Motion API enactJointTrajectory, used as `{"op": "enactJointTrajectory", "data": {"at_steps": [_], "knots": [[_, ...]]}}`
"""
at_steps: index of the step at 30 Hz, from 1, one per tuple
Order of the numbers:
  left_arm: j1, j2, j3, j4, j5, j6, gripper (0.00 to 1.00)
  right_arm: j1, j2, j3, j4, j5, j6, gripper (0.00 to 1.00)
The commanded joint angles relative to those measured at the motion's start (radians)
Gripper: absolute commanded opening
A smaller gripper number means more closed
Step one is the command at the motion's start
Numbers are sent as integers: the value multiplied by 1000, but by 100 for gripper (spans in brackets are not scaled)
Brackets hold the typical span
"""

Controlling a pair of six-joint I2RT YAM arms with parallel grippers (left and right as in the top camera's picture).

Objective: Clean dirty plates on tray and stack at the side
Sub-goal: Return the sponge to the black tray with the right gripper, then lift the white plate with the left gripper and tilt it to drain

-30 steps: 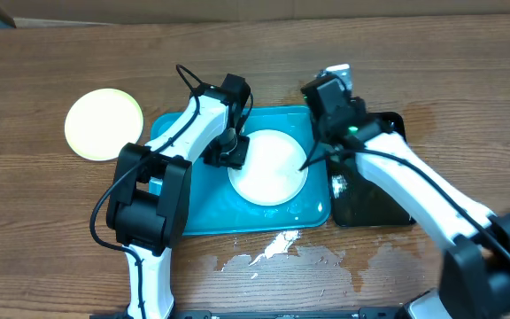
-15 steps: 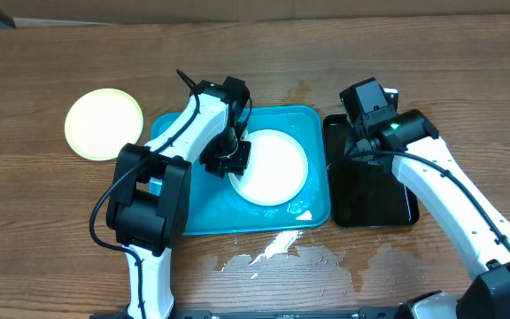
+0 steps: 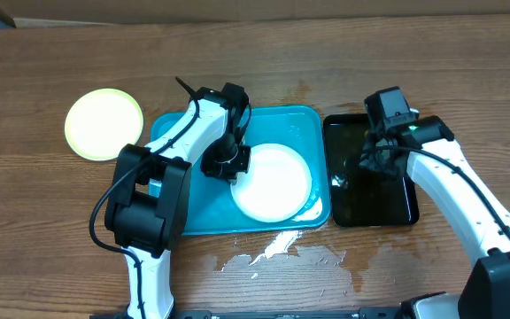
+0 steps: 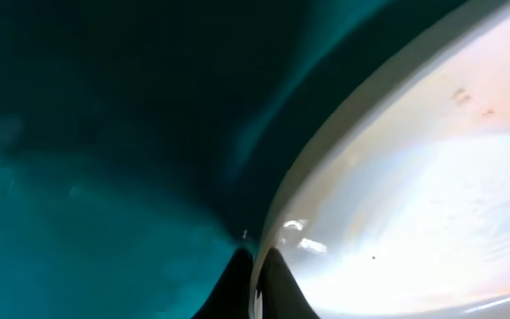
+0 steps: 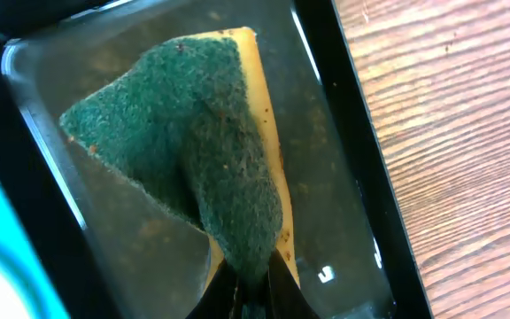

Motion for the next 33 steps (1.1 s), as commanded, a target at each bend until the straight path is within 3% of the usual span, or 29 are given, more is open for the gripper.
{"op": "enactJointTrajectory", "data": {"at_steps": [1, 7, 18, 33], "knots": [[-4, 26, 79, -62, -192, -11, 4, -10, -8, -21, 29, -22, 12, 4], [-7, 26, 290, -216, -391, -11, 4, -10, -8, -22, 31, -22, 12, 4], [-25, 26, 496, -356, -695, -30, 4, -14, -8, -22, 29, -22, 12, 4], [-318, 26, 523, -365, -1394, -37, 4, -100, -8, -22, 46, -172, -39, 4]]}}
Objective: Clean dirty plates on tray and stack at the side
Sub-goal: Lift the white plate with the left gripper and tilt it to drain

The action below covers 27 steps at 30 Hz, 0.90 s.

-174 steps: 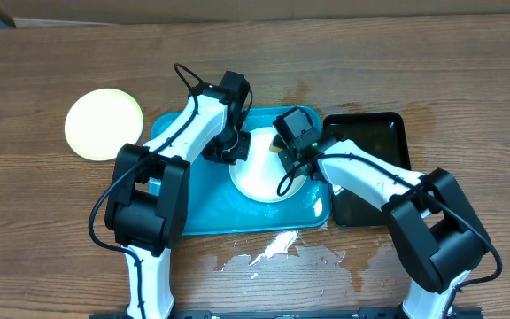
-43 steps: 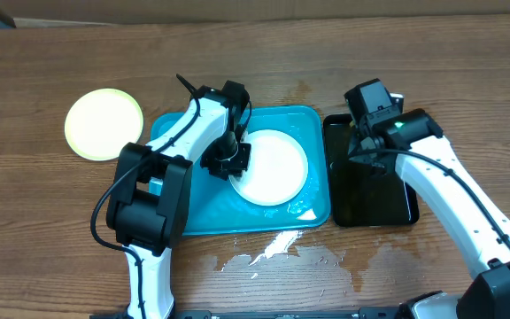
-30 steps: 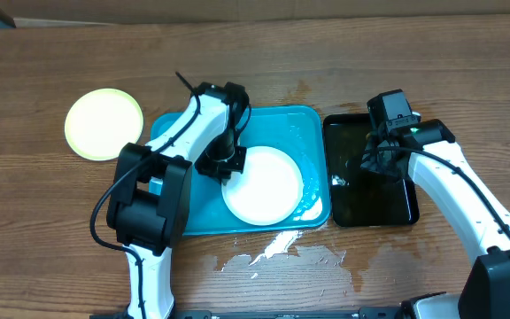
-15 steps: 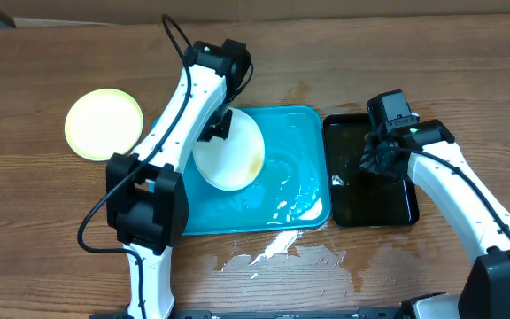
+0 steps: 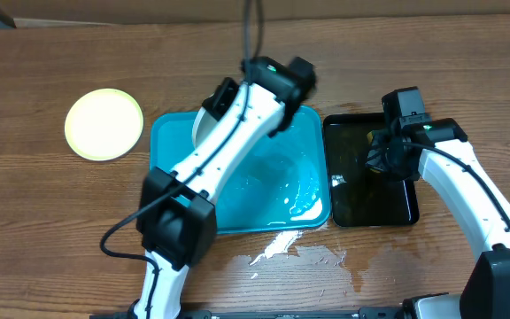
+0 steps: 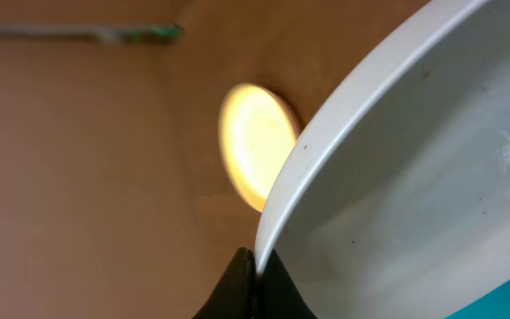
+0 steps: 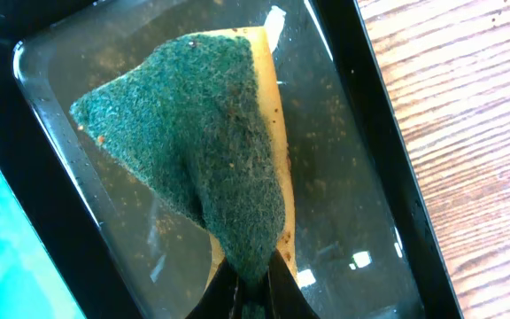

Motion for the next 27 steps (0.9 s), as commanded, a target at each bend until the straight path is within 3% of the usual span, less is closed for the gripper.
{"op": "enactJointTrajectory", "data": {"at_steps": [1, 11, 19, 27], "knots": [[-64, 6, 24, 1, -292, -21, 4, -23, -8, 0, 8, -35, -18, 4], [-103, 6, 24, 5, -257, -40, 4, -44, -8, 0, 17, -53, -36, 4], [45, 6, 24, 50, 245, -36, 4, -44, -8, 0, 18, -53, -36, 4], [415, 6, 24, 71, 687, -27, 4, -44, -8, 0, 25, -53, -36, 4]]}}
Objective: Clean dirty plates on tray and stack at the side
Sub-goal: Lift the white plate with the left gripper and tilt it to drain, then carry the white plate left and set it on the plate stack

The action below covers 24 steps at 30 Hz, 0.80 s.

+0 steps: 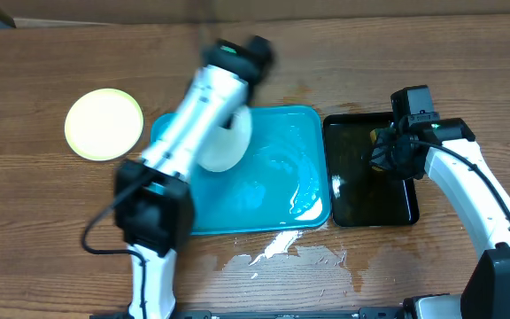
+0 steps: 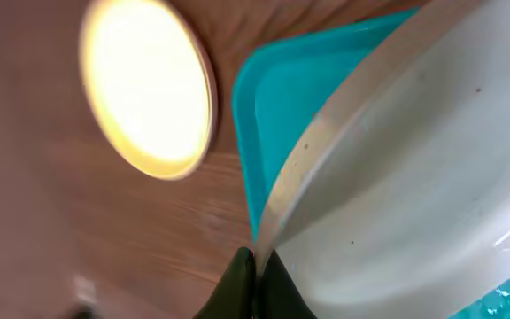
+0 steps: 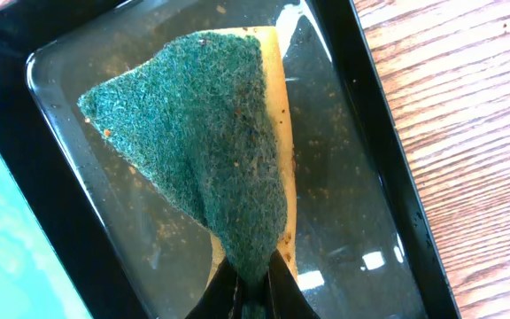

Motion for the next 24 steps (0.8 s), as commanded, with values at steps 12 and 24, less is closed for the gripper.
{"op": "enactJointTrajectory", "data": {"at_steps": [12, 24], "knots": [[707, 6, 20, 99, 568, -22, 4, -5, -8, 0, 14, -4, -3, 4], [894, 8, -108, 274, 581, -29, 4, -5, -8, 0, 14, -5, -3, 4]]}}
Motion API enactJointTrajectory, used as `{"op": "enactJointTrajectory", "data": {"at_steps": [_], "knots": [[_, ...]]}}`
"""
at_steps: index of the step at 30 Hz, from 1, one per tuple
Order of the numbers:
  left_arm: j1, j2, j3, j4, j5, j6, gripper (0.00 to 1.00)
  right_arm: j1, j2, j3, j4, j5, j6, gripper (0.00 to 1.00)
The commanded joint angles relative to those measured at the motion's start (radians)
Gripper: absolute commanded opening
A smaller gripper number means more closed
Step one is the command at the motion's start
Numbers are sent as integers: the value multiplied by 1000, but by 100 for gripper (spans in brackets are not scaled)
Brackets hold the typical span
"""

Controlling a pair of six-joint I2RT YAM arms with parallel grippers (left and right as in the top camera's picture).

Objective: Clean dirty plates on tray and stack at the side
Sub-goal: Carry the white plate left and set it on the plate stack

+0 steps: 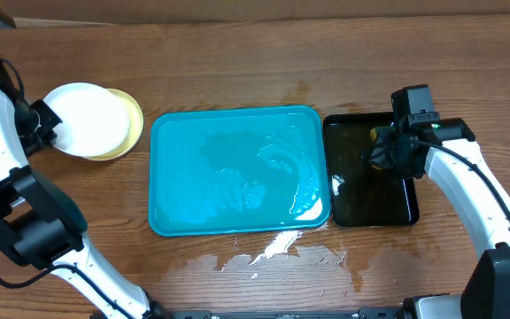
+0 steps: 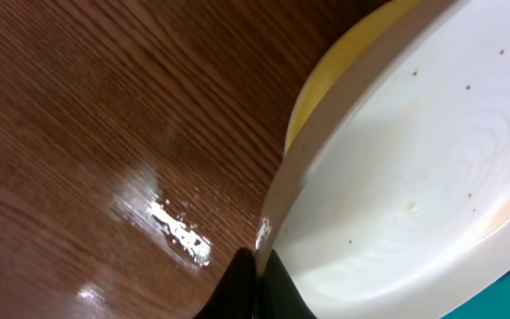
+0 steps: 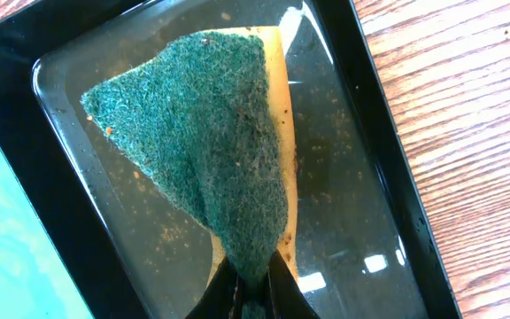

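Note:
A white plate (image 1: 84, 118) hangs over the yellow plate (image 1: 132, 128) at the table's far left, and my left gripper (image 1: 44, 117) is shut on its left rim. The left wrist view shows that rim (image 2: 277, 208) pinched between the fingertips, with the yellow plate (image 2: 326, 75) beneath and behind it. The blue tray (image 1: 237, 173) in the middle holds only water. My right gripper (image 3: 253, 276) is shut on a green and yellow sponge (image 3: 202, 146) above the black water tray (image 1: 367, 173).
Spilled water (image 1: 273, 252) streaks the wood in front of the blue tray. The black tray's rim (image 3: 388, 115) runs close to the right of the sponge. Bare wooden table (image 1: 237, 62) lies behind both trays.
My left gripper has moved with the white plate from over the blue tray's back left to over the yellow plate at the far left. The right gripper holds still with the sponge.
At first the white plate lay on the blue tray with my left gripper shut on its edge. Then it was lifted behind the tray, then held over the tray's left part. Now it is over the yellow plate. The right gripper kept the sponge over the black tray throughout.

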Motion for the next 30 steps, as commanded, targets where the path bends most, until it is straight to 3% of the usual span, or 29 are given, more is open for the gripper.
{"op": "enactJointTrajectory", "data": {"at_steps": [1, 11, 15, 18, 23, 25, 26, 30], "knots": [[-6, 8, -60, 56, 47, -16, 5, -5, -8, 0, 4, -4, -3, 4], [-31, 10, -183, 236, 54, -16, 10, -4, -8, -25, -3, -18, 1, 4], [-34, 10, -184, 245, 78, -16, 21, -3, -8, -82, 30, -38, 1, 4], [-34, 10, -184, 245, 116, -16, 41, -3, -7, -114, 59, -38, 1, 4], [-34, 10, -184, 245, 211, -4, 51, -3, -7, -121, 75, -53, -3, 5], [-34, 10, -183, 246, 307, 20, 61, -3, -7, -121, 85, -53, -3, 22], [-34, 10, -183, 247, 415, 42, 68, -3, -7, -121, 90, -53, -3, 38], [-34, 10, -183, 242, 599, 45, 73, -3, -7, -121, 98, -53, -34, 60]]}}
